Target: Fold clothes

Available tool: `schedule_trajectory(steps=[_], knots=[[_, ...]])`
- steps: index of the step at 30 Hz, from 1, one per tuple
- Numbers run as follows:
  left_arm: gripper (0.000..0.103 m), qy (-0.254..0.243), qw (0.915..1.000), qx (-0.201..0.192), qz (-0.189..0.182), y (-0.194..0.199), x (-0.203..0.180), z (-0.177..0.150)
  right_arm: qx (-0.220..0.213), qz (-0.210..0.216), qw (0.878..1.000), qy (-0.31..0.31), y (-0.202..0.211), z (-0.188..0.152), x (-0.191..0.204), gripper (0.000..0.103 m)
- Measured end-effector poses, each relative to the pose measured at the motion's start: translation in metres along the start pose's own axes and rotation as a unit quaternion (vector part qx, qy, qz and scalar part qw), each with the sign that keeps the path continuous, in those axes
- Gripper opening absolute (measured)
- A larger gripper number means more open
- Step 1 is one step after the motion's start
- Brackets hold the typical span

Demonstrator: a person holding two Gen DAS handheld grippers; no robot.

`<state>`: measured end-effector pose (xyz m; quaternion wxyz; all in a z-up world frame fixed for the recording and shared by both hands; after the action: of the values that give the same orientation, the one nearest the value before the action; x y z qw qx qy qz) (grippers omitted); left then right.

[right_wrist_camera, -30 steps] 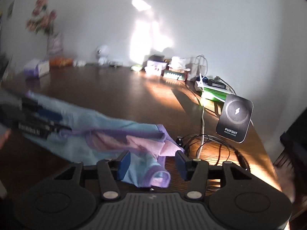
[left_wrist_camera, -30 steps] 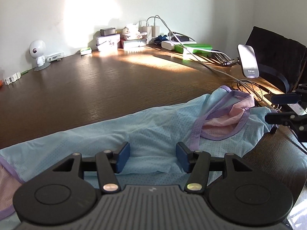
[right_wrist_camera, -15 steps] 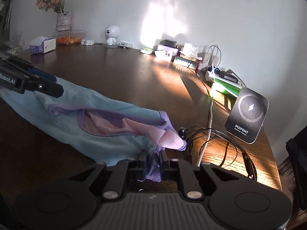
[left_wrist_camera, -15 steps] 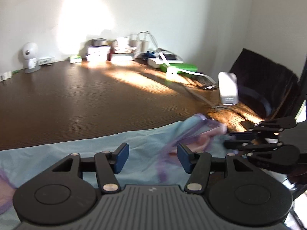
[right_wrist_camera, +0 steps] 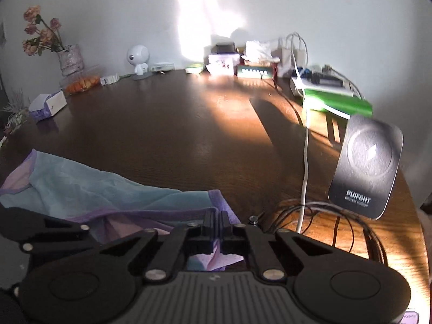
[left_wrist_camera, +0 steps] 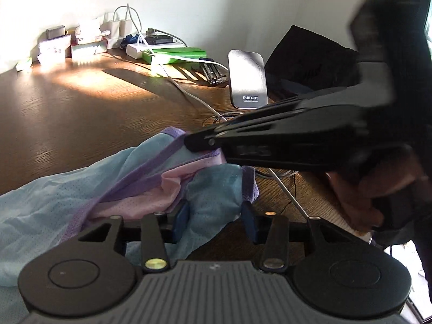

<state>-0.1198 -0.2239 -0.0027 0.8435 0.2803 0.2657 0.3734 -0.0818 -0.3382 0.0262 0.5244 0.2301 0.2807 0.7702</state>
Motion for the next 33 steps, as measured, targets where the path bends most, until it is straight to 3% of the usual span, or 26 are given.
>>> schedule_trajectory(steps=[5,8,13,16,19,21,23,24,30,33], knots=[[0.044,0.003,1.0000,0.002,-0.008,0.004,0.003,-0.002,-0.060,0.005,0.998,0.035,0.048,-0.007,0.017,0.003],[0.042,-0.007,0.9999,0.008,-0.011,0.007,0.004,-0.003,-0.048,0.016,0.996,0.075,0.043,-0.026,0.021,0.003],[0.043,0.023,0.9985,0.005,-0.050,0.039,0.014,-0.005,-0.035,0.012,0.997,0.071,0.035,-0.040,0.016,0.003],[0.050,0.050,0.9973,-0.033,-0.041,0.060,0.030,0.005,-0.024,0.030,0.995,0.090,0.032,-0.046,0.023,0.003],[0.050,0.073,0.9966,-0.039,-0.006,0.047,0.049,0.017,-0.026,0.014,0.993,0.113,0.030,-0.052,0.031,0.006],[0.046,0.085,0.9961,-0.021,-0.001,0.034,0.056,0.019,-0.032,0.012,0.994,0.103,0.037,-0.048,0.030,0.011],[0.044,0.086,0.9963,-0.006,0.009,0.025,0.058,0.017,-0.051,0.017,0.995,0.081,0.051,-0.045,0.023,0.039],[0.041,0.083,0.9965,-0.001,0.014,0.022,0.058,0.015,-0.060,0.020,0.996,0.070,0.058,-0.043,0.020,0.046],[0.041,0.077,0.9969,0.009,0.015,0.023,0.060,0.004,-0.025,-0.023,0.996,-0.077,0.041,-0.056,0.000,0.044],[0.040,0.079,0.9967,0.011,0.012,0.028,0.061,0.002,-0.041,-0.050,0.994,-0.084,0.033,-0.064,0.013,0.038]])
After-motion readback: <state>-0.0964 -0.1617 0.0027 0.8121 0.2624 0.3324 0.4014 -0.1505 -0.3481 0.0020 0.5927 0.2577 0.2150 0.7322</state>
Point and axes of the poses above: each gripper's, at about its wrist camera, not at the fingertips, and y roughly against the way its jaws point, x to its left, z to its top, the point moved 2 cm from there along -y, roughly the way its jaws point, and after that the axes turned 3 degrees about -z, right-handed, at the moved point
